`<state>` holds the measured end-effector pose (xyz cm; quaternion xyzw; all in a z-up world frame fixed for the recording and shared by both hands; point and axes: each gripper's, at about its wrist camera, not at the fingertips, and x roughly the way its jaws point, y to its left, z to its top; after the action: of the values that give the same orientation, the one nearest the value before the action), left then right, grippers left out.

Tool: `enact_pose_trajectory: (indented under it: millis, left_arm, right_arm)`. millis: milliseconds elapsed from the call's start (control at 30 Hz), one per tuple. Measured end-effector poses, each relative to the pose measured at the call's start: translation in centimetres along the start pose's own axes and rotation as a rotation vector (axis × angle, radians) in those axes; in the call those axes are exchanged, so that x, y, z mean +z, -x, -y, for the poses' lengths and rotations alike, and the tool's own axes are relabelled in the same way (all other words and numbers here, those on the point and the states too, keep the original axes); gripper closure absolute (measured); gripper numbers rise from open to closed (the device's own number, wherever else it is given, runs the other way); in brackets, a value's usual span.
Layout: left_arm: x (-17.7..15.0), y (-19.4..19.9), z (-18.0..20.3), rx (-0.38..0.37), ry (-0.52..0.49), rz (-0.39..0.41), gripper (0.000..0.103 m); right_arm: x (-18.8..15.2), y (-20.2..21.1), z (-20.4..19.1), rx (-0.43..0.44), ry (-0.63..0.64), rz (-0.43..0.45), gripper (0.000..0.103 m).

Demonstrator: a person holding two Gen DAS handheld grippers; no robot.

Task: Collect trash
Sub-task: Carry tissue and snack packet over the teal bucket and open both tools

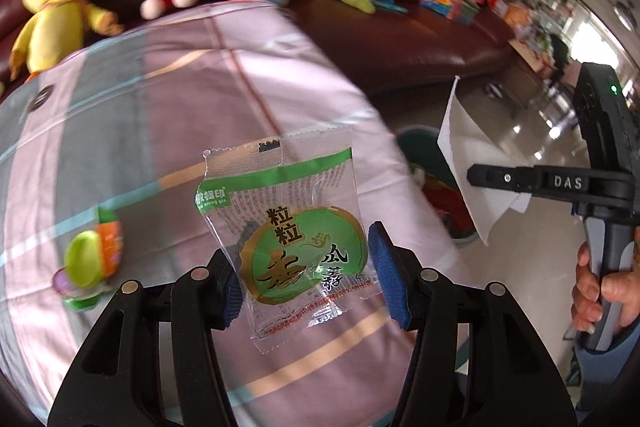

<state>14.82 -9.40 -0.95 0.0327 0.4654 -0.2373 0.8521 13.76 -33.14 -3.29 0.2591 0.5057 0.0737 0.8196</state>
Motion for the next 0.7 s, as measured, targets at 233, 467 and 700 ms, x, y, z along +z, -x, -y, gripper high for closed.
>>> enact_pose_trajectory:
  millis: [233, 467, 700]
  left_arm:
    - [1.3, -2.7, 5.5, -0.064, -0.107, -0.023, 0.046]
    - [2.2, -6.1, 9.6, -0.108, -0.173, -0.061, 0.046]
    - [3.2, -9.3, 12.4, -0.125, -0.223, -0.106, 0.046]
  right_arm:
    - [0.6, 3.2, 5.3, -0.043, -0.082, 0.069, 0.094]
    - [1.1, 3.6, 9.8, -0.091, -0.148, 0.076, 0.093]
    - [1.4, 1.9, 13.6, -0.108, -0.211, 0.049, 0.093]
